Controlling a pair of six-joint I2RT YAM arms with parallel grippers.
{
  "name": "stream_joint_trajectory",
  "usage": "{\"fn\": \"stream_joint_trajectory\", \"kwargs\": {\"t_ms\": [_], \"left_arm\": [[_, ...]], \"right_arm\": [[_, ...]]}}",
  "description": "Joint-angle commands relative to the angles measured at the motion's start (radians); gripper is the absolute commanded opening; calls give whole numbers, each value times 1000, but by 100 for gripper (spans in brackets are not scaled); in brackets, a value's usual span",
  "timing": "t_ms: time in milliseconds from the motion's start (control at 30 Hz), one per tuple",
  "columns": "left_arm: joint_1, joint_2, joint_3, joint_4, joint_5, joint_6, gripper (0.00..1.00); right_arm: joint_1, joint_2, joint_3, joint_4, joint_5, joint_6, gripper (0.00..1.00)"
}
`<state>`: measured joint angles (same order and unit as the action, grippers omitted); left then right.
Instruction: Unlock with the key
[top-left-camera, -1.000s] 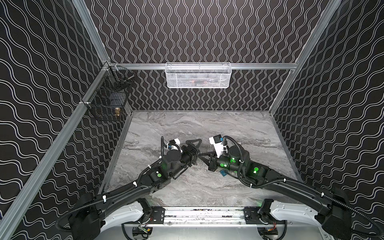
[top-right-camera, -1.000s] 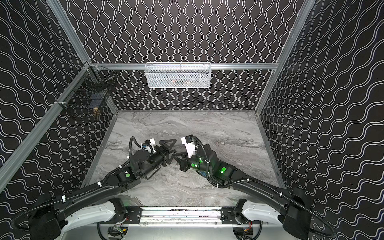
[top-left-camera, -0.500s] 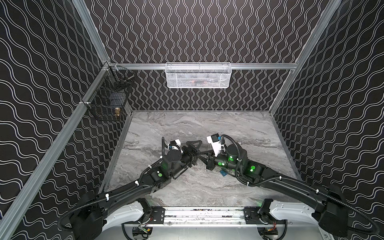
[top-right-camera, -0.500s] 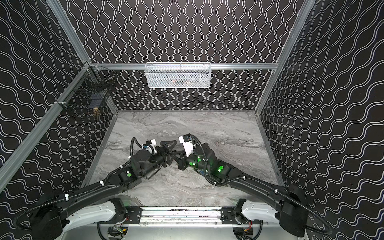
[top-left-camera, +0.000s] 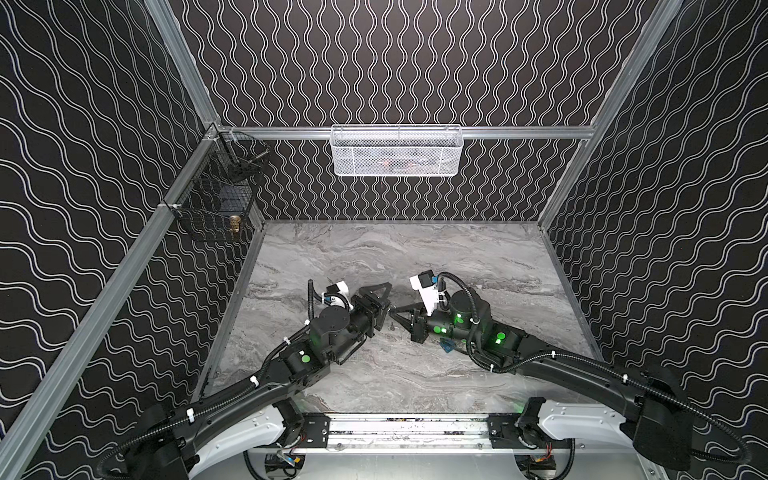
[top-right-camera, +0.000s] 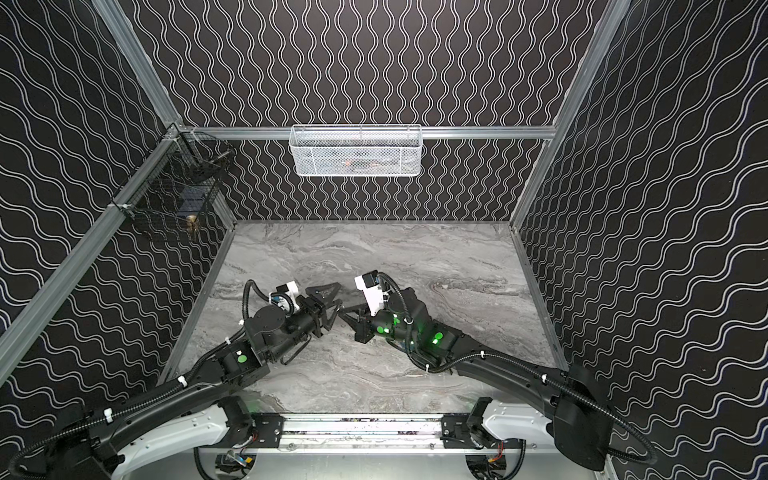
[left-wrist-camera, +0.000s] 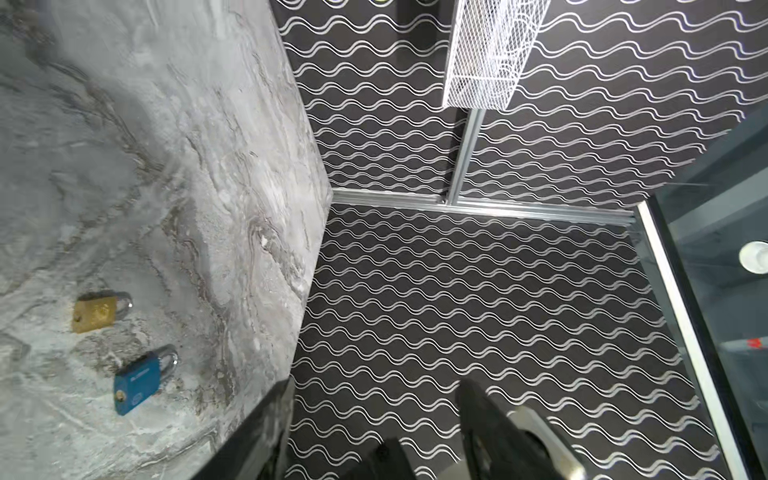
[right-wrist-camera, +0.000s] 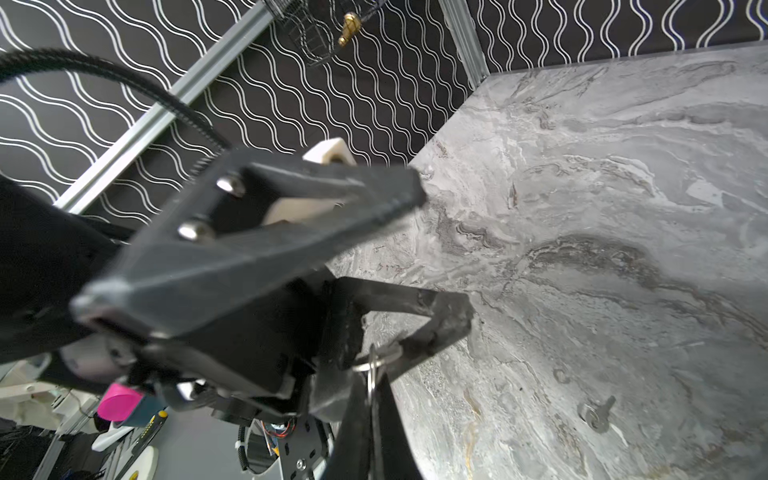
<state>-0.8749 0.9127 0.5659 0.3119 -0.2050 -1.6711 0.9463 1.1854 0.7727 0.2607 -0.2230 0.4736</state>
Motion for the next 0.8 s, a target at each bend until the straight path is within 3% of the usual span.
{"fn": "stream_joint_trajectory", "kwargs": {"t_ms": [0,767], "left_arm": [[2,6,-9,24,-16,3,60],[7,7,-14,-53,-43,-8,9]], "right_arm": [[-1,-1,0,29,-22,-17,0],[-1,-4,25,-59,40,-87,0]]}}
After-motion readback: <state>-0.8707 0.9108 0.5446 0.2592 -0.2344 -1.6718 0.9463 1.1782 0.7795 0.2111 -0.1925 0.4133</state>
